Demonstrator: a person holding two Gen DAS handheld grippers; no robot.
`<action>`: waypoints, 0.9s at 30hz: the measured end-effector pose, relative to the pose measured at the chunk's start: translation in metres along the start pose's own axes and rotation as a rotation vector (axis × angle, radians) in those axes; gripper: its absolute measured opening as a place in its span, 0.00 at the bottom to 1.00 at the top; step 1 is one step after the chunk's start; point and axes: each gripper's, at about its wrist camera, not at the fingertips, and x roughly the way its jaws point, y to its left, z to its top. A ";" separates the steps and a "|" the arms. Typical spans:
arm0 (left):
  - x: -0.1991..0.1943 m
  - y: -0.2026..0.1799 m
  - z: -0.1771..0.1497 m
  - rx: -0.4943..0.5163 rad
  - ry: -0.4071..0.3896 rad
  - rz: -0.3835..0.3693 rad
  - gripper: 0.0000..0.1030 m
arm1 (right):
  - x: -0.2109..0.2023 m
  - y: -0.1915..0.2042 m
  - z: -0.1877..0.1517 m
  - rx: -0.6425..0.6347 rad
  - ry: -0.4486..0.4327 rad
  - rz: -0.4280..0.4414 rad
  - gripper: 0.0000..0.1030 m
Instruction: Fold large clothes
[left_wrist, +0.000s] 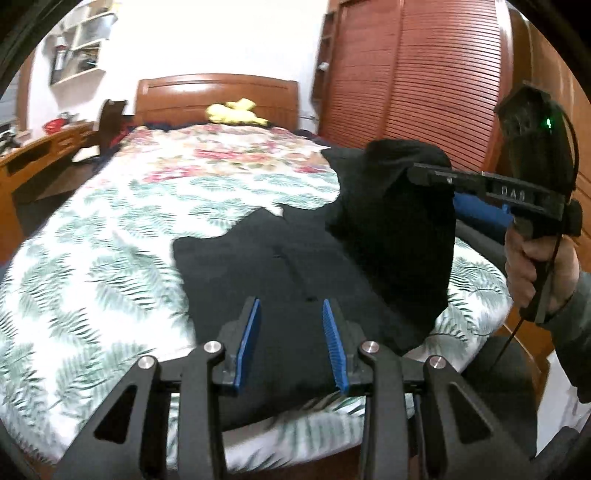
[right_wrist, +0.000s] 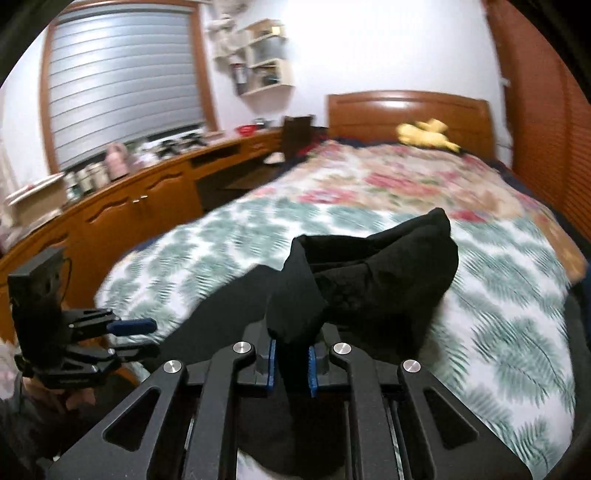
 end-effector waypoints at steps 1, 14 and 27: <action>-0.008 0.008 -0.002 -0.010 -0.005 0.021 0.32 | 0.007 0.011 0.005 -0.014 -0.003 0.023 0.09; -0.042 0.047 -0.011 -0.068 -0.021 0.134 0.32 | 0.083 0.082 -0.002 -0.058 0.163 0.150 0.21; -0.029 0.004 0.020 -0.002 -0.051 0.087 0.33 | 0.013 0.016 0.003 -0.100 0.066 -0.022 0.43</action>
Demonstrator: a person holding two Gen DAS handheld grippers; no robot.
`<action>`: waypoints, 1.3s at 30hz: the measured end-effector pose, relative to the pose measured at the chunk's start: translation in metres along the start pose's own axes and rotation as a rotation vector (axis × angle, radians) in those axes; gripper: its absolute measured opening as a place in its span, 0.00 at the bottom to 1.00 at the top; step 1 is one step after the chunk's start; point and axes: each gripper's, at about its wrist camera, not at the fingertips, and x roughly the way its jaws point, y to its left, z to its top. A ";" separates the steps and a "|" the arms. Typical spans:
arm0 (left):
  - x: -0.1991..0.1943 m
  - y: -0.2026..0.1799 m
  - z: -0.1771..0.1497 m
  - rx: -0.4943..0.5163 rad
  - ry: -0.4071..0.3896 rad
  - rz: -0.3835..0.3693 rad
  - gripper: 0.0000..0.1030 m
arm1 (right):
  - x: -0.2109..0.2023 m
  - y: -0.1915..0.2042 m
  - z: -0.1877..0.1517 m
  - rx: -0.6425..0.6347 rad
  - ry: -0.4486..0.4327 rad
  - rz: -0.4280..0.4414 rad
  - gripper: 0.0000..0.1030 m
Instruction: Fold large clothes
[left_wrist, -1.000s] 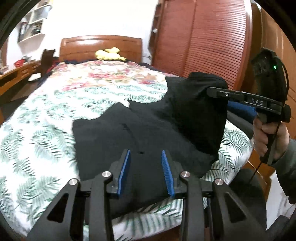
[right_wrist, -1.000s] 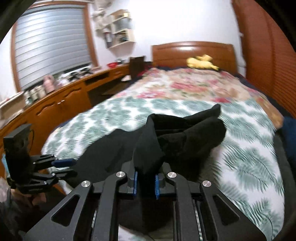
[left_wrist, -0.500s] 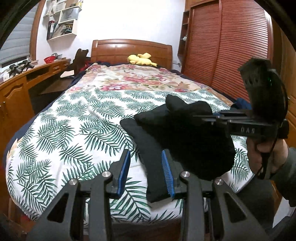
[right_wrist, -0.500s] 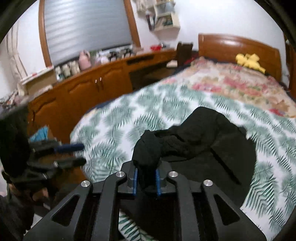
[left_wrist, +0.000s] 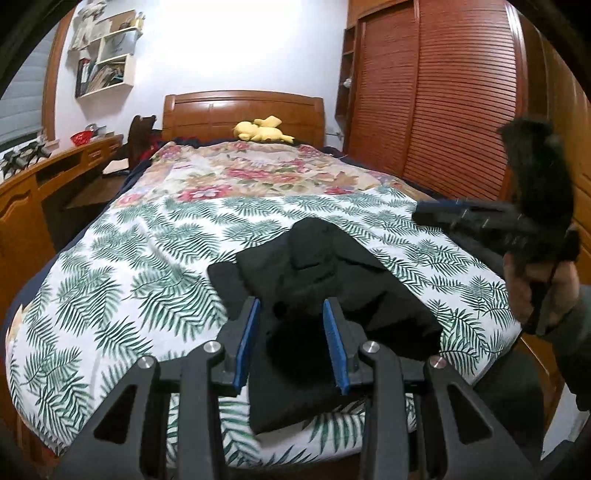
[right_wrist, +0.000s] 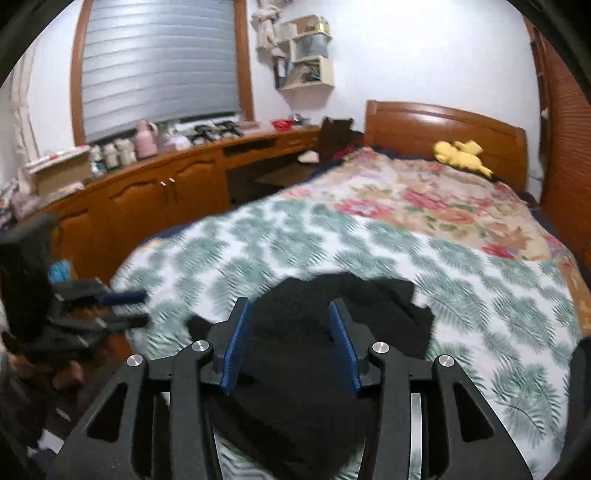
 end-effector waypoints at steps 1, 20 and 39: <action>0.002 -0.003 0.001 0.007 0.004 0.000 0.33 | 0.004 -0.007 -0.008 0.007 0.019 -0.010 0.43; 0.075 -0.021 0.006 0.018 0.165 0.064 0.33 | 0.038 -0.062 -0.098 0.174 0.114 0.027 0.43; 0.090 -0.024 -0.009 0.007 0.214 0.111 0.33 | 0.040 -0.059 -0.096 0.148 0.105 0.003 0.43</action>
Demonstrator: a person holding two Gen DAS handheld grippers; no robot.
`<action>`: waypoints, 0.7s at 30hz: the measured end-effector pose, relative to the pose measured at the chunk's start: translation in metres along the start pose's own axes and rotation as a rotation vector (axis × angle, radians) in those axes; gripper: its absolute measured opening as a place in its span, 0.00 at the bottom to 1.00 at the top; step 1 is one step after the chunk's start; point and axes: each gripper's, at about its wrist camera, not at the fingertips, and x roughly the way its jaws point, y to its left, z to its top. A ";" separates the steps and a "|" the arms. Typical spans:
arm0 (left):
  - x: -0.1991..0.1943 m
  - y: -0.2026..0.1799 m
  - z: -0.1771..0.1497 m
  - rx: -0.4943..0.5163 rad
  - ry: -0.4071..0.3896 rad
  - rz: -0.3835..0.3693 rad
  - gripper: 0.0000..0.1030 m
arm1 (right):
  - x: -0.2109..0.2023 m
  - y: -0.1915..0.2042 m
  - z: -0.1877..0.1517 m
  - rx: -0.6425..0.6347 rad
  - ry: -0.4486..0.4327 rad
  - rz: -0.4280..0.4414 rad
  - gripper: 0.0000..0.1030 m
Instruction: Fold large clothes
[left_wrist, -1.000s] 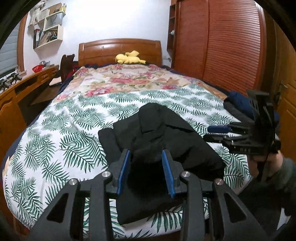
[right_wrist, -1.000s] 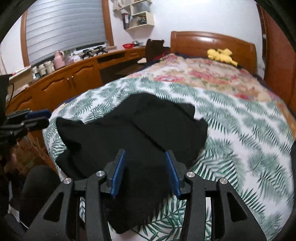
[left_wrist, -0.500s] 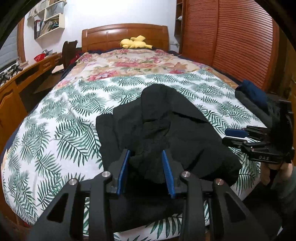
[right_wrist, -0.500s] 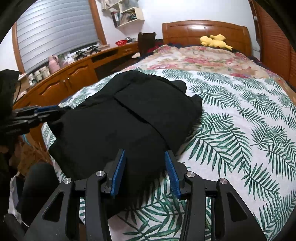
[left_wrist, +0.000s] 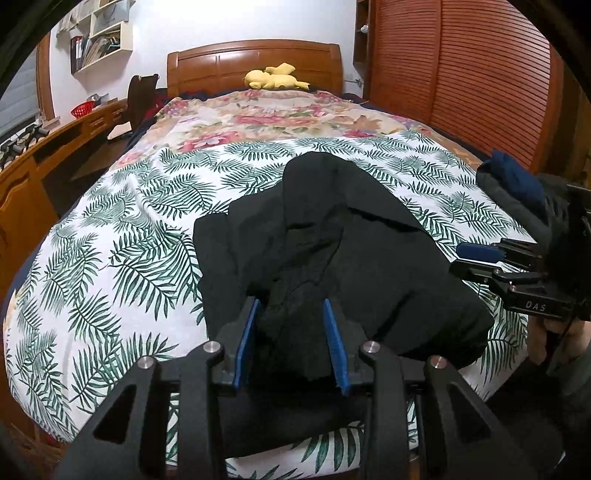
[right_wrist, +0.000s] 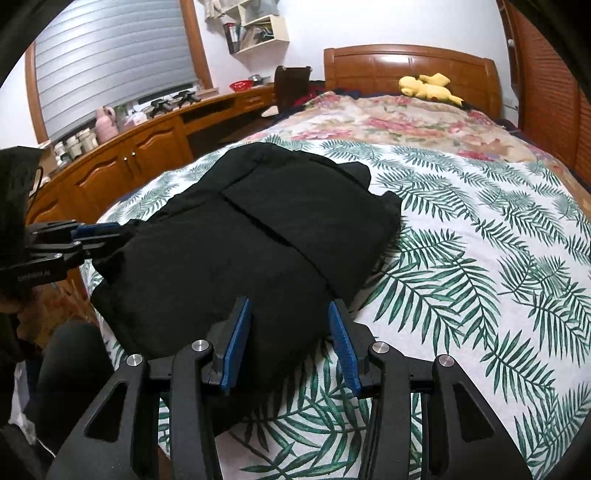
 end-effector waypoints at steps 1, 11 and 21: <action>0.000 -0.001 0.000 0.002 0.001 0.005 0.33 | 0.000 0.001 0.000 -0.002 -0.001 -0.001 0.43; -0.032 -0.003 0.002 0.040 -0.133 0.016 0.06 | 0.000 0.006 0.003 -0.011 -0.019 0.020 0.43; -0.081 0.016 -0.006 -0.008 -0.226 0.021 0.04 | -0.013 0.034 0.010 -0.055 -0.081 0.113 0.43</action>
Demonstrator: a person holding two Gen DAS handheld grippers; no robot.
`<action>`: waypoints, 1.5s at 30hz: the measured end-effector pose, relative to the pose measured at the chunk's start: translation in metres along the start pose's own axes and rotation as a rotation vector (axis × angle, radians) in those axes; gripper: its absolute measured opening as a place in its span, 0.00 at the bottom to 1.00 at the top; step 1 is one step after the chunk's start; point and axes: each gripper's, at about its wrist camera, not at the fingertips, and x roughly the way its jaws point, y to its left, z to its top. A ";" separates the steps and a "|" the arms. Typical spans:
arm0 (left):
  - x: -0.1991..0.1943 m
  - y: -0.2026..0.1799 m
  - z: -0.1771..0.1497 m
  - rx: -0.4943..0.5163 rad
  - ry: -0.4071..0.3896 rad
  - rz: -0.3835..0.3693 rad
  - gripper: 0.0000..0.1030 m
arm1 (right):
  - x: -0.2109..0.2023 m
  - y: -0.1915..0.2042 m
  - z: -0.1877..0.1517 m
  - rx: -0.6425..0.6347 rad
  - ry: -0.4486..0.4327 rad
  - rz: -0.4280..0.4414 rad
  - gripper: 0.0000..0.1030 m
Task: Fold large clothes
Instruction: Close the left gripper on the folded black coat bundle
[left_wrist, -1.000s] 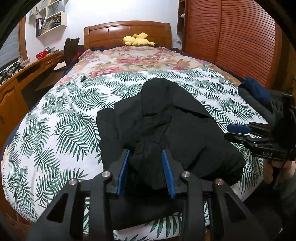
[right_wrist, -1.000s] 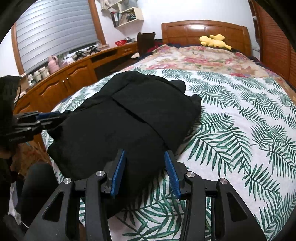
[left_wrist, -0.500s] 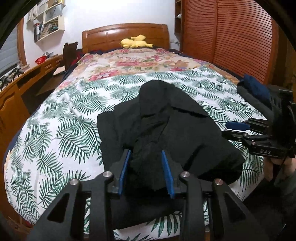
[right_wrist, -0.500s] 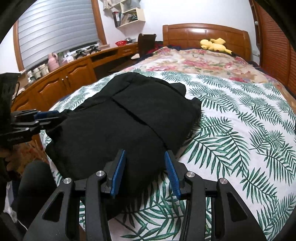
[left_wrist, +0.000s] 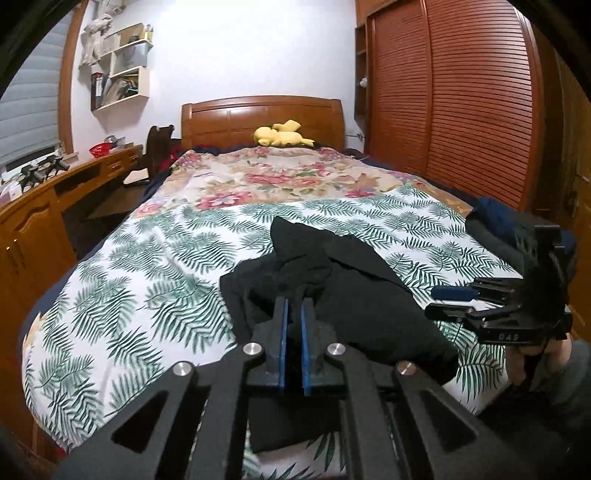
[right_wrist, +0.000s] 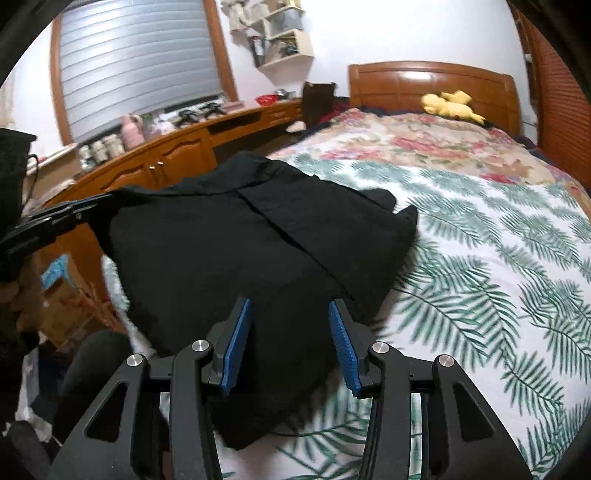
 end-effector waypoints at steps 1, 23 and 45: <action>0.000 0.004 -0.006 -0.004 0.009 0.008 0.04 | -0.001 0.004 0.001 -0.007 -0.005 0.006 0.43; 0.051 0.034 -0.087 -0.079 0.191 0.045 0.04 | 0.047 0.016 -0.027 -0.054 0.165 -0.013 0.43; 0.049 0.034 -0.082 -0.060 0.202 0.026 0.05 | 0.138 -0.112 0.068 0.133 0.152 -0.138 0.60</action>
